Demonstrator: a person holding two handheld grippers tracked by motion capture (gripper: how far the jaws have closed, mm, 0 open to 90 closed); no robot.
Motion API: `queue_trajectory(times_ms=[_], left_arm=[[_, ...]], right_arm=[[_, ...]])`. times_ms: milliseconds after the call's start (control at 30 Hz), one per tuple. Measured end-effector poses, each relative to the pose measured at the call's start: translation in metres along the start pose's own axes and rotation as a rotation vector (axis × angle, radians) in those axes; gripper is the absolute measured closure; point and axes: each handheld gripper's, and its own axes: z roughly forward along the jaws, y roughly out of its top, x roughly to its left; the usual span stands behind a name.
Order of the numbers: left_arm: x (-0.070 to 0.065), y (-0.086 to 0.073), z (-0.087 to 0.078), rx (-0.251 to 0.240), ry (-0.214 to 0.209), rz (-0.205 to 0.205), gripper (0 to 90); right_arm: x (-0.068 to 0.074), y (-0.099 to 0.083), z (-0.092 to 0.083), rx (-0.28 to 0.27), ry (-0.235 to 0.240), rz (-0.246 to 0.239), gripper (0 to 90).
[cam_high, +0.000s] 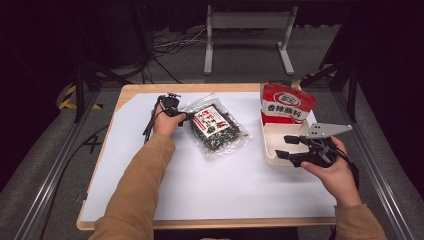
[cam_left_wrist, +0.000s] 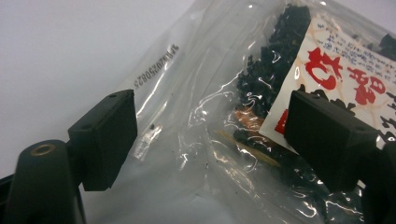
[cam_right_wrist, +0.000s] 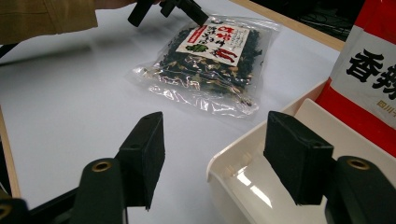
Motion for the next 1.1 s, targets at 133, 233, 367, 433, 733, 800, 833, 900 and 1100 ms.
queue_trajectory(times_ms=[133,233,367,433,733,800,833,900,1100], left_arm=[[0.0,-0.002,0.002,-0.012,-0.002,0.002,14.4],[-0.002,-0.004,0.003,-0.027,0.008,0.018,17.0],[-0.005,-0.006,0.004,-0.05,0.019,0.022,24.3],[-0.008,-0.007,0.004,-0.059,0.027,0.017,27.9],[-0.017,-0.01,0.004,-0.074,0.046,-0.027,48.4],[-0.016,-0.011,0.004,-0.077,0.04,-0.025,50.3],[-0.016,-0.011,0.004,-0.08,0.045,-0.026,52.8],[-0.017,-0.011,0.004,-0.08,0.058,-0.025,54.7],[-0.016,-0.014,0.003,-0.096,0.097,-0.001,77.4]], right_arm=[[0.001,0.001,0.002,0.004,0.003,-0.003,37.6],[0.001,0.001,0.003,0.007,0.002,-0.002,37.5],[0.003,0.002,0.003,0.002,0.004,-0.007,37.2],[0.004,0.003,0.002,-0.002,0.003,-0.007,37.0],[0.005,0.005,0.005,-0.028,0.049,0.003,36.4],[0.005,0.006,0.004,-0.042,0.059,0.004,36.3],[0.005,0.006,0.004,-0.043,0.058,0.004,36.3],[0.005,0.006,0.004,-0.042,0.059,0.005,36.3],[0.004,0.006,0.005,-0.038,0.058,0.005,36.3]])
